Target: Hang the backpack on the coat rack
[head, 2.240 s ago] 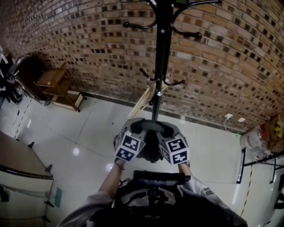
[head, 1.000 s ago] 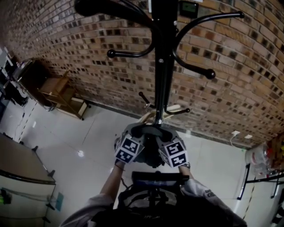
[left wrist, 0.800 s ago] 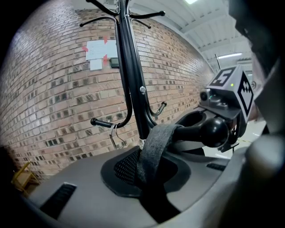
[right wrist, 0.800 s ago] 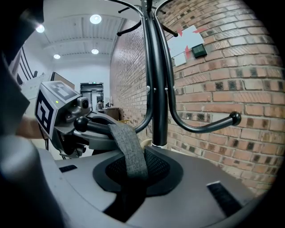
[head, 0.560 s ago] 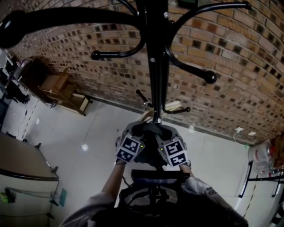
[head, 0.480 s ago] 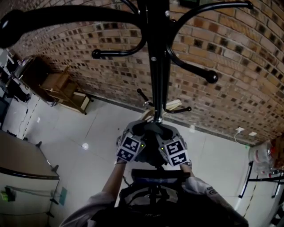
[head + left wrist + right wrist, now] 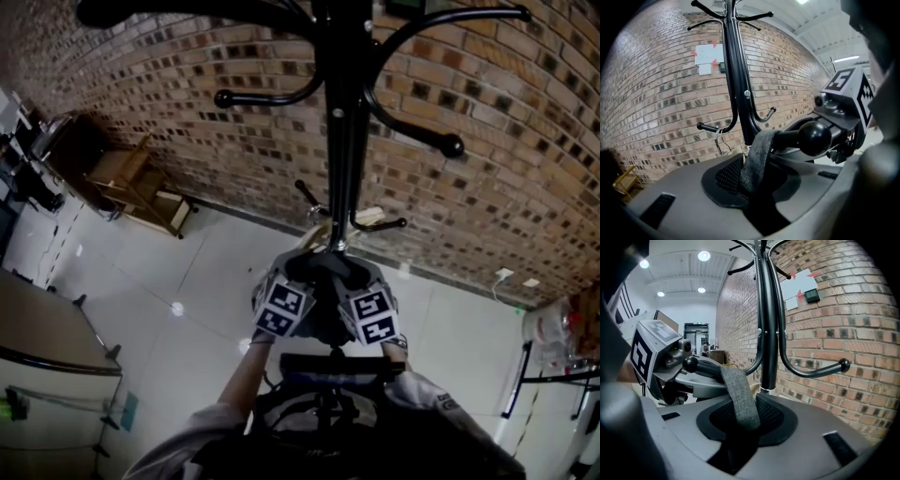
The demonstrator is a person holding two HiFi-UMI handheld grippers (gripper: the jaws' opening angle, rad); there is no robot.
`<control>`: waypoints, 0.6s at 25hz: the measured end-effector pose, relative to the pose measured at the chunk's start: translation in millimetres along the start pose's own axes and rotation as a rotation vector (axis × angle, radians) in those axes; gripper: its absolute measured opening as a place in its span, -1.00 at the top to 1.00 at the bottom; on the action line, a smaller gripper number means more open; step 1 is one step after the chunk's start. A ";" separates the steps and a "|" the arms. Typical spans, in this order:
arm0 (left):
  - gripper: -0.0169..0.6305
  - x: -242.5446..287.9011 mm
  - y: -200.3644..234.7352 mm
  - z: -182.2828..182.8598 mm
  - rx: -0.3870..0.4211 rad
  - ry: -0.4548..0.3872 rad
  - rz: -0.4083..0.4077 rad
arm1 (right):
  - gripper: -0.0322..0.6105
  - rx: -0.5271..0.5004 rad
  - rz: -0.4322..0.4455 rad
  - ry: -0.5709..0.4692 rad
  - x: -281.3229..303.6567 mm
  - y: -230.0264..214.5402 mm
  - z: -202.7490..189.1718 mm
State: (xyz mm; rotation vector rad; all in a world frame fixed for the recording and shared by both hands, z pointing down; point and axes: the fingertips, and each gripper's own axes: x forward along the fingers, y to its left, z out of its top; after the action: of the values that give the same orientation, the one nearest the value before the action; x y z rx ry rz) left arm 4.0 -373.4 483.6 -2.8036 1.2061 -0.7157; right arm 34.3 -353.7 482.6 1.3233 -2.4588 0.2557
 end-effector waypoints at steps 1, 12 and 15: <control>0.72 -2.3 -0.8 0.1 0.001 0.000 0.004 | 0.58 -0.003 -0.013 0.004 -1.2 0.0 0.0; 0.55 -50.3 0.6 -7.8 -0.071 -0.067 0.021 | 0.48 0.040 -0.108 0.015 -18.2 6.2 -4.8; 0.58 -64.4 2.5 -20.8 -0.114 -0.065 0.032 | 0.47 0.063 -0.127 -0.008 -27.6 13.9 -3.9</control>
State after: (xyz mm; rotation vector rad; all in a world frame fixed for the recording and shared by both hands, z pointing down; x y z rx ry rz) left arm -44.9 -327.1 475.6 -2.8656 1.3172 -0.5661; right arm 37.5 -323.5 475.9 1.5026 -2.3794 0.2983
